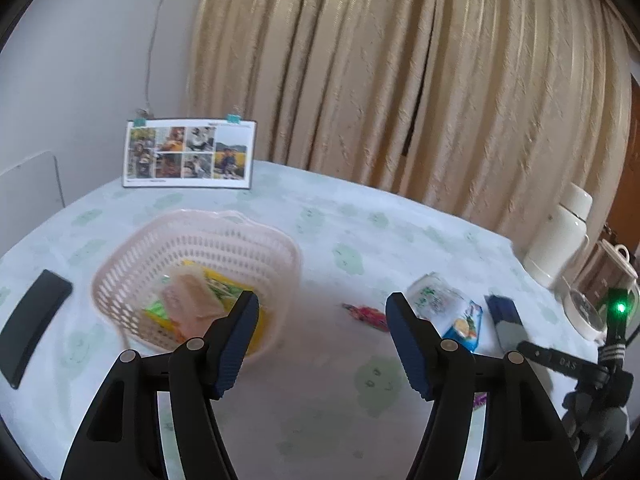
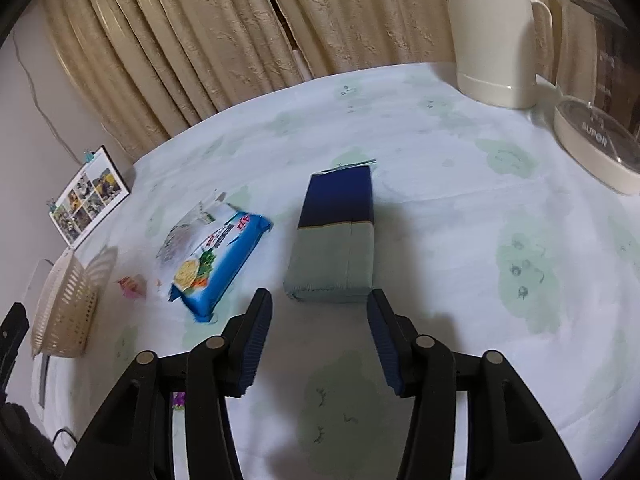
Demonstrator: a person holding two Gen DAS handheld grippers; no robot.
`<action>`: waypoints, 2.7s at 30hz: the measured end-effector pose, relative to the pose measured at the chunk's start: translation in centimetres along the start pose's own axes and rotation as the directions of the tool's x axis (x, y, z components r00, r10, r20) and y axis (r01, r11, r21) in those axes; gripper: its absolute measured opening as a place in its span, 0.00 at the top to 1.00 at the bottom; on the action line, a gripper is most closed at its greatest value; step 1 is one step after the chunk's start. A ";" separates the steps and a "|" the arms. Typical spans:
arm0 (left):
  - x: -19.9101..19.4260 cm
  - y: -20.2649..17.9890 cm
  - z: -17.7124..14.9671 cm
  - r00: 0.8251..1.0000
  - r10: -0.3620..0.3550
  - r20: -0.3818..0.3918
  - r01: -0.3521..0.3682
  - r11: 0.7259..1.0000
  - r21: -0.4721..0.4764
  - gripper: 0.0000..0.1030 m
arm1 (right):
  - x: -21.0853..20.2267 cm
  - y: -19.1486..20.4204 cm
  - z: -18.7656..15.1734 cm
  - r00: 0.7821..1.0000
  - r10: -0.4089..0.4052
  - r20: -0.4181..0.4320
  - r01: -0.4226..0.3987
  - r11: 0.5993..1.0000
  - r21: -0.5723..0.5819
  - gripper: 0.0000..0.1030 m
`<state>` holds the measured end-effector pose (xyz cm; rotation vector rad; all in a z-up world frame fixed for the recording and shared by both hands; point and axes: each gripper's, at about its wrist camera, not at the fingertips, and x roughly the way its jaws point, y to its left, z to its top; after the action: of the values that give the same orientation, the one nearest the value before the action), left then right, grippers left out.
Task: Organize snacks
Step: 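Grasp the navy-and-grey box with the right tool while the left tool moves toward the pink candy stick, then close the left tool on the pink candy stick and lift it while the right tool holds the box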
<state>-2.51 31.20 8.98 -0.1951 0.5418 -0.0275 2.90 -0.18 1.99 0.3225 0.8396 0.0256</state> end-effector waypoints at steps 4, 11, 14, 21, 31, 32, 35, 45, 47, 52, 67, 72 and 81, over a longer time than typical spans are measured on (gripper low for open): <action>1.0 -1.4 -0.2 0.999 -0.028 -0.035 0.029 0.999 0.038 0.35 | 0.7 0.3 1.1 0.999 -0.031 0.022 0.031 1.000 0.002 0.33; 2.4 -3.1 -0.4 0.995 -0.058 -0.080 0.065 0.994 0.091 0.30 | 1.5 0.2 2.2 0.997 -0.069 0.034 0.070 0.997 -0.012 0.33; 3.4 -3.4 -0.4 0.993 -0.063 -0.100 0.072 0.993 0.097 0.30 | 2.2 0.2 2.8 0.996 -0.089 0.028 0.090 0.996 -0.025 0.33; 5.9 -3.8 -0.9 0.988 -0.040 -0.149 0.059 0.990 0.128 0.30 | 4.5 0.4 4.2 0.992 -0.124 0.005 0.124 0.991 -0.057 0.33; 9.7 -7.2 -1.9 0.974 -0.063 -0.218 0.123 0.954 0.274 0.30 | 5.2 0.4 4.4 0.992 -0.130 -0.003 0.129 0.986 -0.102 0.47; 10.2 -7.3 -1.9 0.971 -0.068 -0.229 0.130 0.954 0.271 0.30 | 5.2 0.4 4.4 0.991 -0.130 -0.001 0.129 0.986 -0.101 0.54; 11.8 -6.9 -1.8 0.960 -0.069 -0.270 0.136 0.961 0.240 0.30 | 5.1 0.2 4.4 0.992 -0.127 0.000 0.126 0.987 -0.099 0.55; 15.5 -5.9 -1.7 0.928 -0.065 -0.367 0.142 0.972 0.187 0.42 | 5.0 0.0 4.4 0.992 -0.125 0.000 0.124 0.988 -0.095 0.56; 15.5 -5.8 -1.7 0.931 -0.058 -0.361 0.133 0.974 0.186 0.53 | 5.0 0.1 4.4 0.993 -0.122 0.001 0.121 0.988 -0.094 0.56; 15.2 -5.3 -1.6 0.931 -0.082 -0.355 0.147 0.976 0.161 0.62 | 4.7 0.1 4.2 0.994 -0.110 0.001 0.109 0.990 -0.085 0.56; 13.0 -5.7 -1.7 0.942 -0.142 -0.303 0.193 0.970 0.148 0.81 | 3.5 0.1 3.9 0.999 -0.046 0.014 0.047 0.997 -0.062 0.56; 12.5 -5.6 -1.7 0.948 -0.133 -0.288 0.179 0.974 0.140 0.81 | 3.3 0.2 3.9 0.999 -0.037 0.020 0.038 0.998 -0.057 0.56; 15.2 -4.8 -1.1 0.942 -0.072 -0.329 0.099 0.993 0.069 0.58 | 3.3 0.3 3.8 0.999 -0.032 0.013 0.033 0.998 -0.055 0.56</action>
<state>10.05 25.11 1.22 -0.1313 0.8609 -0.1698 7.90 -0.38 2.04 0.2568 0.8302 0.0166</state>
